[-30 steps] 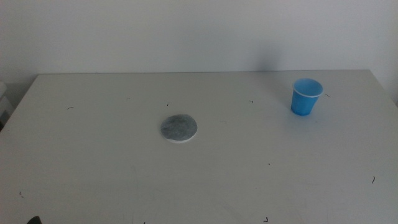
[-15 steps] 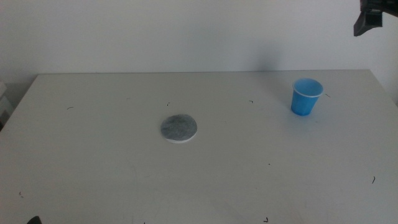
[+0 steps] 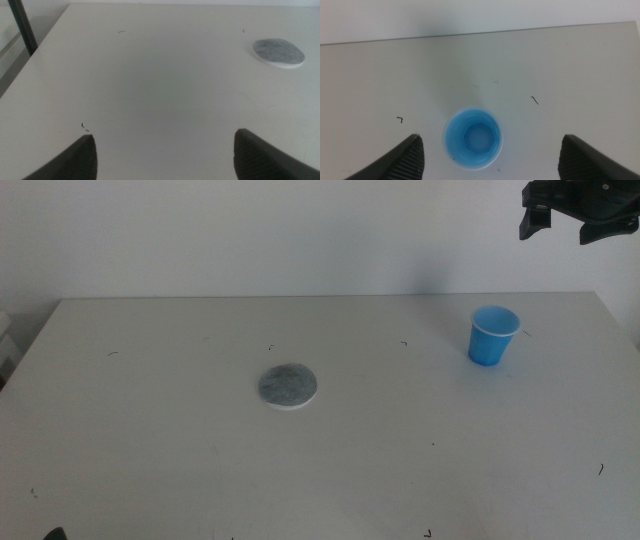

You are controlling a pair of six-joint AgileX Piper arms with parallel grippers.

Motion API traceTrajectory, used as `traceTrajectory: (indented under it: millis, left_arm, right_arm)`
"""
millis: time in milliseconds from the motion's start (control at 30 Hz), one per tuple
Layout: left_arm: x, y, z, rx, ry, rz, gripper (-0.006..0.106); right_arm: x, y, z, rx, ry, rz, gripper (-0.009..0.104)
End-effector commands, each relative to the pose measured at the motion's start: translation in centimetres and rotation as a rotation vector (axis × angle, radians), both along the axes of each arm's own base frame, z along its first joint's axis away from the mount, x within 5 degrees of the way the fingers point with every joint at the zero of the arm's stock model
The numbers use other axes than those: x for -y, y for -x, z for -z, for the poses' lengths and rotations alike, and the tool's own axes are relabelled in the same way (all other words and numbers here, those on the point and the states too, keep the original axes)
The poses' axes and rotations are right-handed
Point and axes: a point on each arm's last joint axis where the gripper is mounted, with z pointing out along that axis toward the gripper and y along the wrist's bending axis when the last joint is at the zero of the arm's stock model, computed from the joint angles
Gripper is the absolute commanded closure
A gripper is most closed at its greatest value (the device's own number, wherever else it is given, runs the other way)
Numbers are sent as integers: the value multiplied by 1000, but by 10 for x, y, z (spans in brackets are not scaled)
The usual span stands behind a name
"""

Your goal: Place an empty cup on a cup mat.

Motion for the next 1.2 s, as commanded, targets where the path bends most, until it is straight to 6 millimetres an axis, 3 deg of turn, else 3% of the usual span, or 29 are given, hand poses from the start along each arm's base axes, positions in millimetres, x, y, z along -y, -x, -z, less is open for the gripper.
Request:
traceTrajectory:
  millis: [0, 500, 767, 967, 1167]
  left_arm:
    - [0, -1, -8, 84, 16, 0, -5]
    - [0, -1, -8, 84, 16, 0, -5]
    - [0, -1, -8, 84, 16, 0, -5]
    - [0, -1, -8, 84, 16, 0, -5]
    - [0, -1, -8, 84, 16, 0, -5]
  right_arm:
    - [0, 1, -29, 120, 1, -4, 1]
    - [-2, -36, 51, -101, 7, -4, 1]
    - [-2, -48, 83, -146, 12, -3, 9]
    - [-3, -56, 105, -167, 12, -2, 23]
    - [-3, -61, 109, -141, 11, 0, 51]
